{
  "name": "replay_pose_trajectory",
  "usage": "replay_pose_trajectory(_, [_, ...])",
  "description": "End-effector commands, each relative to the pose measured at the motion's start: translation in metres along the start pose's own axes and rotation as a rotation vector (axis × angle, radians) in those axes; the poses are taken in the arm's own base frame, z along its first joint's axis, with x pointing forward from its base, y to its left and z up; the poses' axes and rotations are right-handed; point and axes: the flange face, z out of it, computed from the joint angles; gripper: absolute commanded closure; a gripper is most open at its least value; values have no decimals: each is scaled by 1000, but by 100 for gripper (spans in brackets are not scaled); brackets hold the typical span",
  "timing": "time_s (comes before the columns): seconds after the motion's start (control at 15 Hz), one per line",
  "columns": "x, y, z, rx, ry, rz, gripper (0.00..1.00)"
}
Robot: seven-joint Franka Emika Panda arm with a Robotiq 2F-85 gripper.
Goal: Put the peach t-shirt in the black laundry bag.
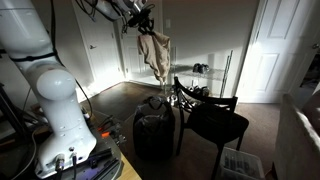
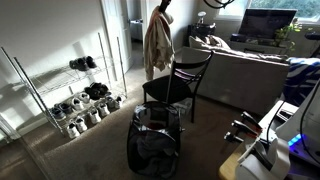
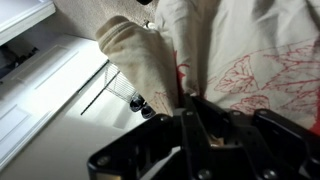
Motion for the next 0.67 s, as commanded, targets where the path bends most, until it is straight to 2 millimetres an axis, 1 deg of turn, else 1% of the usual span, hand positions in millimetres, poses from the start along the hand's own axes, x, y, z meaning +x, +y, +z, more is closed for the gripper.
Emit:
replay_pose_trajectory(0.0, [2,-1,-3,3,-18,-39,98])
replay_pose_trajectory(0.13, [1,-1,-3,-5,-29,-19,98])
replay_pose_trajectory(0.2, [0,-1,-4,-7,-29,-22,68])
replay_pose_trajectory(0.27, [-1,-1,-5,-1,-33,-19,67])
replay_pose_trajectory(0.4, [-2,-2,-6,7,-37,-19,56])
replay_pose_trajectory(0.47, [0,6,-1,12,-38,-22,48])
replay_pose_trajectory(0.6, [-1,10,-1,15,-44,-12,35])
